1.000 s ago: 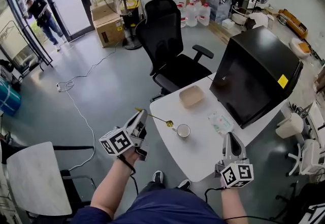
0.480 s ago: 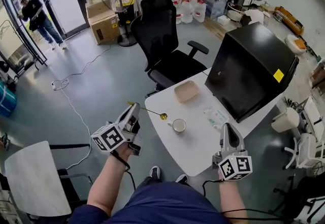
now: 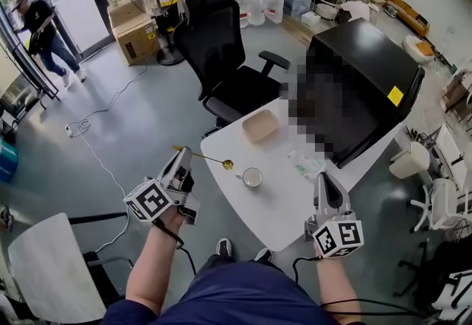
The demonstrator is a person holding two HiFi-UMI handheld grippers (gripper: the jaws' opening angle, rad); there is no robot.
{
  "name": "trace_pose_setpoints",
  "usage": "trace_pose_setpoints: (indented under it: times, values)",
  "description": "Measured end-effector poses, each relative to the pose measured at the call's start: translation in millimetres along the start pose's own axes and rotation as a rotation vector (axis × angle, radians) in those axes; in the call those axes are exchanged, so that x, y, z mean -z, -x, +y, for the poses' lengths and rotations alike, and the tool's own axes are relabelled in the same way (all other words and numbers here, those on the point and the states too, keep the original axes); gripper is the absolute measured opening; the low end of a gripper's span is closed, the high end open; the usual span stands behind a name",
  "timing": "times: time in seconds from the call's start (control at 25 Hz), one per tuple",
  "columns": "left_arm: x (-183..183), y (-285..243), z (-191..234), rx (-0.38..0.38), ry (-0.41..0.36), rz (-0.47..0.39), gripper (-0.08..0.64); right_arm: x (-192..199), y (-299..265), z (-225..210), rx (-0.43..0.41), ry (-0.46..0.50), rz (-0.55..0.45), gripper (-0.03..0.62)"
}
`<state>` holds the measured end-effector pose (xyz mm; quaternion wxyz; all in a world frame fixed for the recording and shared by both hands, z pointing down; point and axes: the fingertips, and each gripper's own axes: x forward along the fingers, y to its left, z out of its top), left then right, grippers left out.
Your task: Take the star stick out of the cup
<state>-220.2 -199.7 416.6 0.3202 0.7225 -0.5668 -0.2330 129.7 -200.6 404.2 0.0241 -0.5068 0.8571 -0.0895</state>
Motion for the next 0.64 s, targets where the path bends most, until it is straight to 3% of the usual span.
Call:
trace_pose_setpoints:
  times: [0.64]
  values:
    - [1.2,-4.8,5.9,-0.004,0.015,0.013,0.006,3.9,-6.6,2.0,-0.014,0.016,0.014,0.006]
